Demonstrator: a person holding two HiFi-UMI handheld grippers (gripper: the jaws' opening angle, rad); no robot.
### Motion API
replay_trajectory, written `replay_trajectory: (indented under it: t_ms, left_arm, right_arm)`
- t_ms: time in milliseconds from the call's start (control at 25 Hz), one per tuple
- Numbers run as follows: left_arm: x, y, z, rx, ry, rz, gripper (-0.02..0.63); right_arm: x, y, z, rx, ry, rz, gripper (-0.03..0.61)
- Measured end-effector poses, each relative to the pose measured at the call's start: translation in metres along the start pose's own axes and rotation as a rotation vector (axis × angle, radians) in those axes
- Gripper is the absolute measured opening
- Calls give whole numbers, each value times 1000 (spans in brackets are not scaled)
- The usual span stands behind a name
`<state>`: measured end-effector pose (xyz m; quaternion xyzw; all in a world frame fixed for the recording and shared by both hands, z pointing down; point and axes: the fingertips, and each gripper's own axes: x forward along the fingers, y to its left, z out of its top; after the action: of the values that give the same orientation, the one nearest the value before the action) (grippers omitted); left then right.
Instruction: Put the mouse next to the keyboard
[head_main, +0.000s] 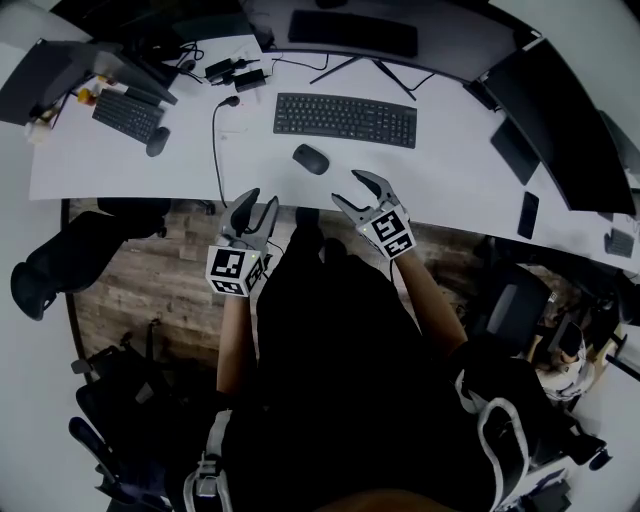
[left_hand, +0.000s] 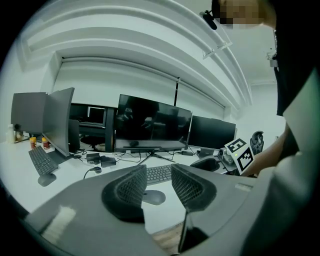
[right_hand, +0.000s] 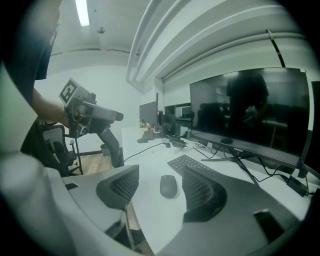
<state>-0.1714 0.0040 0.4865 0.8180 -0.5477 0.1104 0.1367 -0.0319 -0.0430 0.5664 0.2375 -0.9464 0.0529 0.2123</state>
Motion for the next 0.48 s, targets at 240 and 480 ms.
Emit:
replay_trajectory:
  t_ms: [240, 480]
  left_arm:
    - [16, 21, -3, -21, 10, -24, 153]
    - [33, 42, -2, -29, 25, -45, 153]
  right_arm:
    - [24, 1, -3, -8, 34, 11, 272]
    - [47, 0, -6, -27, 90, 30, 272]
